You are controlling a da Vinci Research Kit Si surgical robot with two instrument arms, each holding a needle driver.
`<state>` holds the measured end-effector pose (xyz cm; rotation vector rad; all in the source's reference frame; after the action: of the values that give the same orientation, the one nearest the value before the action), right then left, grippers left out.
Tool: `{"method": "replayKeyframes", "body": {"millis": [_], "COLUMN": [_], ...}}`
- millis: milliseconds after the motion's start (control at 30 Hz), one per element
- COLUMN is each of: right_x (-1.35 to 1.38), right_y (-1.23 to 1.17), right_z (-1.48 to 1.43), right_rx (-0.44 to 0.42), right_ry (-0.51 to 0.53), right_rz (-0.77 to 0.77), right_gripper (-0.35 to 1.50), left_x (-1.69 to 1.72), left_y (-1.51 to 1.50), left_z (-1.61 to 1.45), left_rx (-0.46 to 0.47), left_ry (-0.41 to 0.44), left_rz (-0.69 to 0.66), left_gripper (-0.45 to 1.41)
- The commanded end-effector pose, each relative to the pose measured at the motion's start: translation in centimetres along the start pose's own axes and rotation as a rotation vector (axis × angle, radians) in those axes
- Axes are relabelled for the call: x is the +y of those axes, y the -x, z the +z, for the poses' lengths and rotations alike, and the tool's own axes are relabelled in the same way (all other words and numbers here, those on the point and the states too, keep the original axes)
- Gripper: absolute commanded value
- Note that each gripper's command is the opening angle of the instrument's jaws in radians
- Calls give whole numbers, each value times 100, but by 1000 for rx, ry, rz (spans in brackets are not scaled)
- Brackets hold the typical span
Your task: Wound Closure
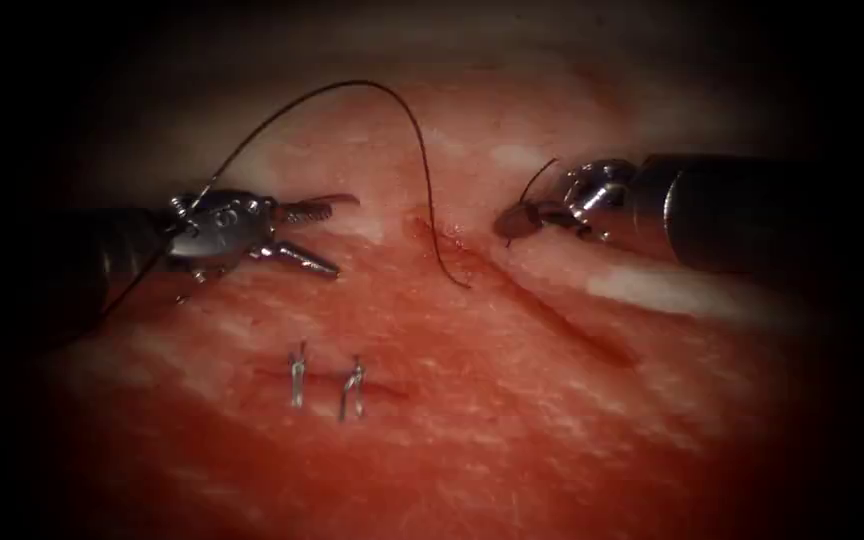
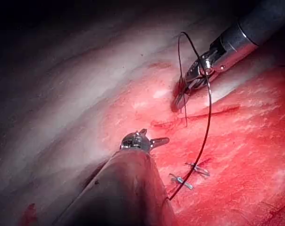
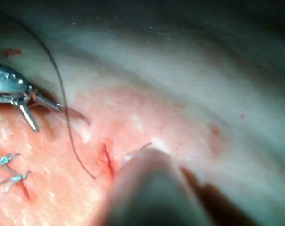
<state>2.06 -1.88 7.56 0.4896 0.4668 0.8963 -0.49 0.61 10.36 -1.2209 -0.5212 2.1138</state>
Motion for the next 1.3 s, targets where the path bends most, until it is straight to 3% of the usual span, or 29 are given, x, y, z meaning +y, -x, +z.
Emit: {"method": "replayKeyframes", "body": {"millis": [33, 733, 1033, 1100, 1167, 1233, 1300], "right_x": [-1, -11, -11, -10, -10, -10, -11], "right_y": [-8, -18, -21, -20, -19, -17, -14], "right_z": [6, -5, -9, -10, -12, -14, -16], "right_rx": [3, -3, 61, 90, 125, 191, 223], "right_ry": [1, -6, 0, 4, 10, 15, 15], "right_rz": [0, -4, -58, -82, -82, -81, -65], "right_gripper": [-35, -35, -35, 34, 88, 126, 135], "left_x": [-1, 0, 0, -2, -4, -6, -4], "left_y": [3, 2, 2, 2, 0, -6, -11], "left_z": [9, 13, 10, 5, -4, -18, -27], "left_rx": [1, 4, 3, 2, 0, -5, 13], "left_ry": [4, 13, 16, 22, 32, 32, 37], "left_rz": [-1, -1, -1, 0, -2, -13, -20], "left_gripper": [31, 31, 31, 31, 31, 31, 31]}}
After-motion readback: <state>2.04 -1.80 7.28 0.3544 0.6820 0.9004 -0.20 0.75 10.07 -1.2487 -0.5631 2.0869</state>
